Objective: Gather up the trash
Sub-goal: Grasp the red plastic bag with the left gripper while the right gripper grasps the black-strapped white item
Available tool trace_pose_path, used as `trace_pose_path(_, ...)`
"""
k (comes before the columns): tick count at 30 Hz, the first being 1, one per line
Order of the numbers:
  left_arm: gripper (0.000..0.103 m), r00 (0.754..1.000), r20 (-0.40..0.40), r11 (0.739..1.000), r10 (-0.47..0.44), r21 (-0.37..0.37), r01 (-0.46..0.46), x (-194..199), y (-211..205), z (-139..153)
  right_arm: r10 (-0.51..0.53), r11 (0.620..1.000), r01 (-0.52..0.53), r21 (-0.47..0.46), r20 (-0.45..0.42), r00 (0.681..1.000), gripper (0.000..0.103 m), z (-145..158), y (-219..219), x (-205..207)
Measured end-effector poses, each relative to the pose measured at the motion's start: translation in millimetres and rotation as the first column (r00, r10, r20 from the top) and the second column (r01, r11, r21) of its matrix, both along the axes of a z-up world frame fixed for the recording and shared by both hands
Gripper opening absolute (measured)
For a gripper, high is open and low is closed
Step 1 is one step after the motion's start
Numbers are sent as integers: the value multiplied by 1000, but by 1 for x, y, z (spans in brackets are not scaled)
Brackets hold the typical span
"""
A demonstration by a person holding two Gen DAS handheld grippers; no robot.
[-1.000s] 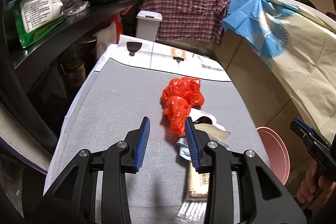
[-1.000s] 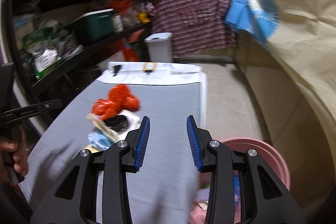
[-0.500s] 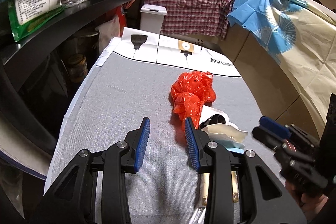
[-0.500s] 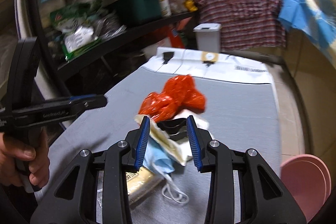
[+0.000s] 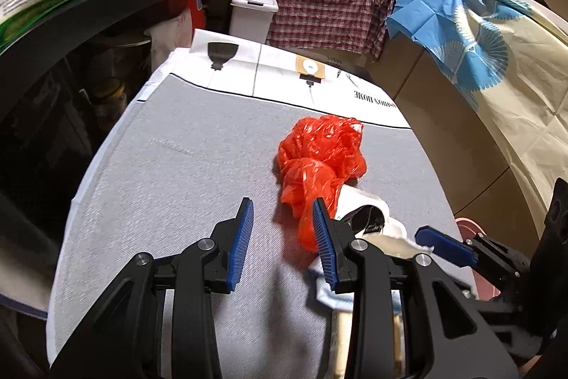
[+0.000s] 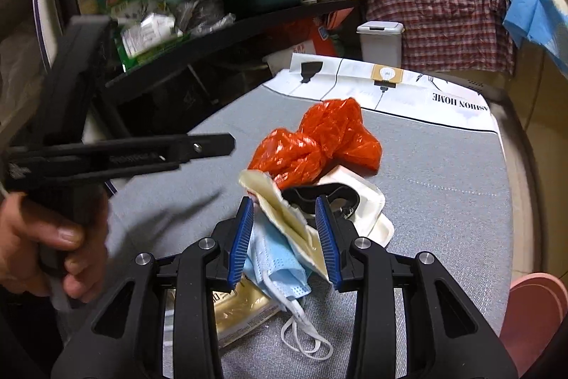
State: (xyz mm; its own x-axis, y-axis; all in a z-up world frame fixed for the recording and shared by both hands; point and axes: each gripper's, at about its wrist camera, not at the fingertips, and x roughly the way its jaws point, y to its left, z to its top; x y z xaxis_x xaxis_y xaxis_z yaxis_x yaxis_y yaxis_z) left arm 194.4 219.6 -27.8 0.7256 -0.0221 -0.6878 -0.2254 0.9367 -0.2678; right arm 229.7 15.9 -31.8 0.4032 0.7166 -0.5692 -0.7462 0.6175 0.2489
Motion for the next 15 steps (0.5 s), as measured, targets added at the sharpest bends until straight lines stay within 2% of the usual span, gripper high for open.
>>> trace_pose_path(2,34,1000,3,1000,-4,-5,4,4,-1,0,-19,998,21,64,-29,999,37,4,-11,11)
trace_pose_path(5,34,1000,3,1000,-13,-13,13,10,-3,-3,-58,992,66,108,-73,996,38,5,-21,29)
trace_pose_path(10,34,999,-15,999,-32,-29,32,20,-4,-13,-115,992,122,33,-153,982,35,-19,-15,61)
trace_pose_path(15,34,998,-23,998,-50,-35,49,26,-7,-18,-81,996,75,-39,-177,981,33,-37,5,70)
